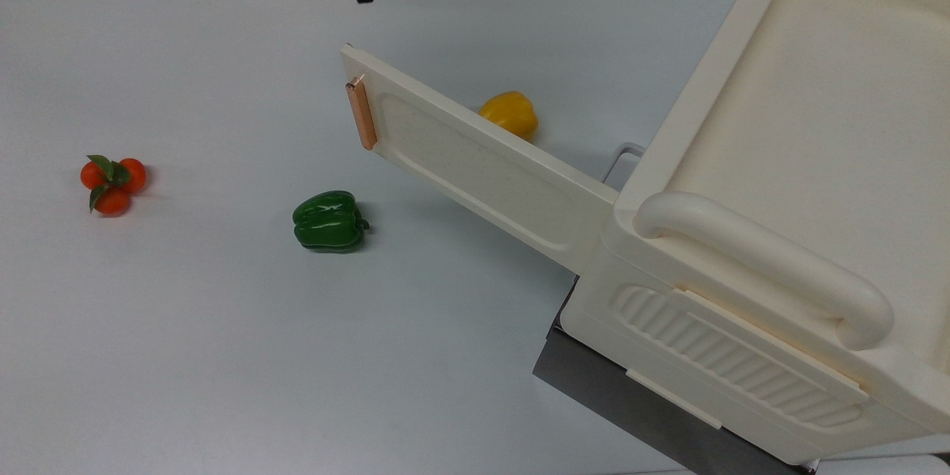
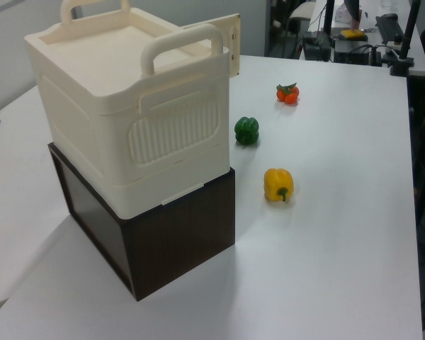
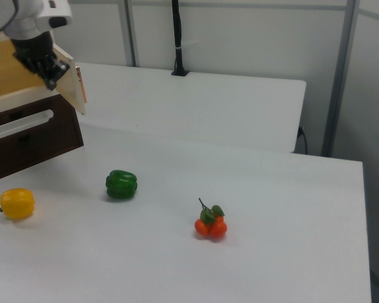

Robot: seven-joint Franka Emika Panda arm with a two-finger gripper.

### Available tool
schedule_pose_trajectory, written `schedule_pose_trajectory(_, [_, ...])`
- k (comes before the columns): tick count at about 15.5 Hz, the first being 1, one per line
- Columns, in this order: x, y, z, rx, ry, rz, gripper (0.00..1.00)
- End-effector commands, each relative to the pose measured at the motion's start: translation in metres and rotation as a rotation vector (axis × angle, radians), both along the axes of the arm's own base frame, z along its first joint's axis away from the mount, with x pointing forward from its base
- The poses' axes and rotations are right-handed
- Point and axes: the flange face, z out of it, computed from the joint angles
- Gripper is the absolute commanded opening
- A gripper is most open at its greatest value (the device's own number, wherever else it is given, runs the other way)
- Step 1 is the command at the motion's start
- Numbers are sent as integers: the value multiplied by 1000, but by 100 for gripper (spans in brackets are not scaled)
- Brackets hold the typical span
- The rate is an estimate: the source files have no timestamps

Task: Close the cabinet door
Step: 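Lower the gripper toward the outer edge of the open cream door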

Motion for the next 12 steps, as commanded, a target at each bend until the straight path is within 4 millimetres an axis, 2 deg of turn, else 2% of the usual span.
schedule_pose_trajectory(1, [18, -23, 6, 145, -142, -142, 0])
schedule_pose_trajectory(3, [26, -27, 9, 168, -212, -178, 0])
schedule_pose_trajectory(8, [51, -37, -10, 237, -311, -266, 0])
schedule_pose_trajectory(12, [74, -44, -41, 287, -367, -347, 0])
